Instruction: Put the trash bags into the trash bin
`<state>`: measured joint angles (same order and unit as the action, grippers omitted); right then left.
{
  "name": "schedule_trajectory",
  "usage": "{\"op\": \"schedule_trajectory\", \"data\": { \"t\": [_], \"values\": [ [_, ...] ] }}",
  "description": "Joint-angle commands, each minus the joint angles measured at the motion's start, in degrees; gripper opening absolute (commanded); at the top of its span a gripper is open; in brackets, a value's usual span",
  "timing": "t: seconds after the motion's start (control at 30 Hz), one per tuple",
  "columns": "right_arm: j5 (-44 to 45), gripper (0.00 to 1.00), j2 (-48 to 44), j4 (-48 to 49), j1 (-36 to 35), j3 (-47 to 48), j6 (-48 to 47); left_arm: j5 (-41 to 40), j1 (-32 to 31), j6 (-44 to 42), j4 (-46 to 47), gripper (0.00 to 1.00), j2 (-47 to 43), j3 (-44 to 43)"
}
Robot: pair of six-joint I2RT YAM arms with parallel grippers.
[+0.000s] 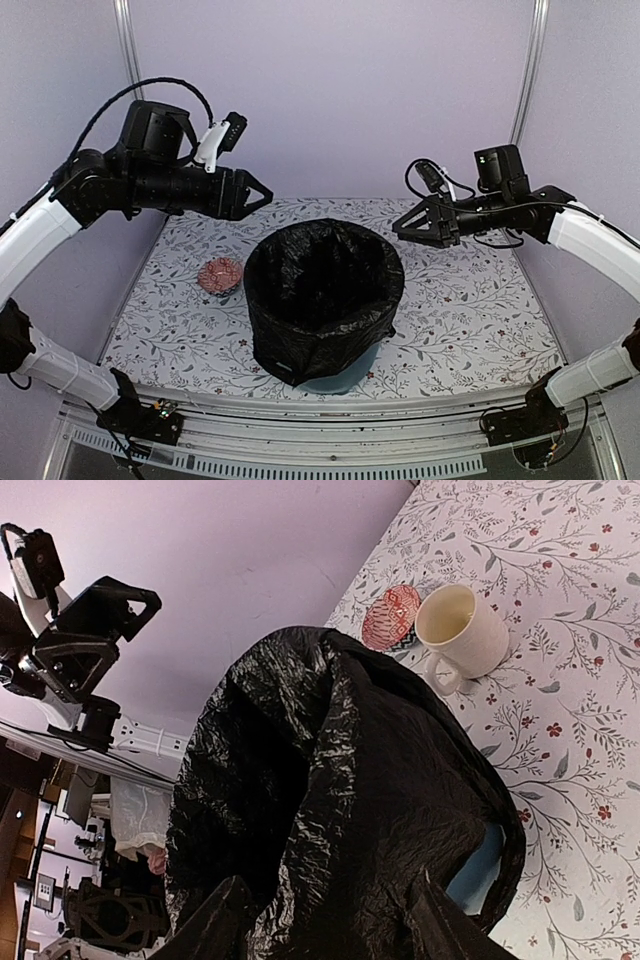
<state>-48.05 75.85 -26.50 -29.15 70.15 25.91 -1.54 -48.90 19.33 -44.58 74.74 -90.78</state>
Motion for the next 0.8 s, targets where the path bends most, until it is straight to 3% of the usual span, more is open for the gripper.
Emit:
{"op": "schedule_trajectory", "data": {
  "t": [0.0,0.13,0.37,0.5,0.77],
  "values": [
    [0.77,0.55,0.51,-0.34,-1.25,1.66,-0.47,10.28,0.16,3.97,-6.73,0.64,-2.58,3.12],
    [1.02,0.55,0.22,-0.93,-2.26,1.11,-1.06,18.78,0.14,2.81,-8.25,0.68,-5.03,6.96],
    [1.56,0.55,-0.57,-2.08,-3.11,0.22,-1.21,24.83,-0.38,2.36,-5.76,0.69,-13.96,15.86],
    [1.27,0.55,-0.47,-2.15,-3.36,-0.03,-0.96,24.62,-3.01,0.38,-4.69,0.69,-17.34,20.82],
    [1.70,0.55,-0.58,-2.94,-3.56,0.77,-1.14,16.31,-14.48,-3.93,-5.13,0.64,-12.62,25.19]
  ]
}}
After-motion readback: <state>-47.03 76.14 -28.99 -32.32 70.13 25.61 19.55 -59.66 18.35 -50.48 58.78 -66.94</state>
